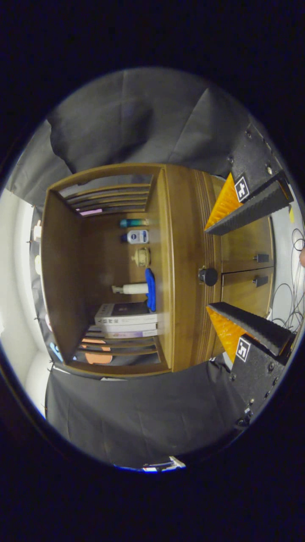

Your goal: Pull open the drawer, take out the items inside it, and place them on the countertop above the cabinet.

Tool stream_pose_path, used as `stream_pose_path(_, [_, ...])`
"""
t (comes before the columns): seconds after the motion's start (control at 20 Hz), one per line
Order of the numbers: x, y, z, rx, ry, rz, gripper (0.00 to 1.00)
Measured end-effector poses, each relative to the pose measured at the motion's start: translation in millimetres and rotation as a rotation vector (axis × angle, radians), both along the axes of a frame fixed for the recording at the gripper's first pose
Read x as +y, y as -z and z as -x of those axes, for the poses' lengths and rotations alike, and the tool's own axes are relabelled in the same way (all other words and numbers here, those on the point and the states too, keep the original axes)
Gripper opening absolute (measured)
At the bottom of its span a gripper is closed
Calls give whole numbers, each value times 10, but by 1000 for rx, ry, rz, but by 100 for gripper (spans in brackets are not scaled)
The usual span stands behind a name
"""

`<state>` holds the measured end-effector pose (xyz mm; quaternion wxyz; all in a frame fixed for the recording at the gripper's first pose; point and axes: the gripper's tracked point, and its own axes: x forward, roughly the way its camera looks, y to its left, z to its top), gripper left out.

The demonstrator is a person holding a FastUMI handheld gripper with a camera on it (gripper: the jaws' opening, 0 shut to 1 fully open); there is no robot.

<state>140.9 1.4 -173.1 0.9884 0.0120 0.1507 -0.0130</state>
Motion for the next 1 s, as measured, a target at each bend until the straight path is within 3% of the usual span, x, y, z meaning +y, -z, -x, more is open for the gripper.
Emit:
stream_pose_path(0.2, [81,199,-430,12,-5,27,98])
stream_pose_path(0.6, [19,690,-999,77,55,58,82])
stream_pose_path(1.0, [68,797,-1142,75,97,70,51])
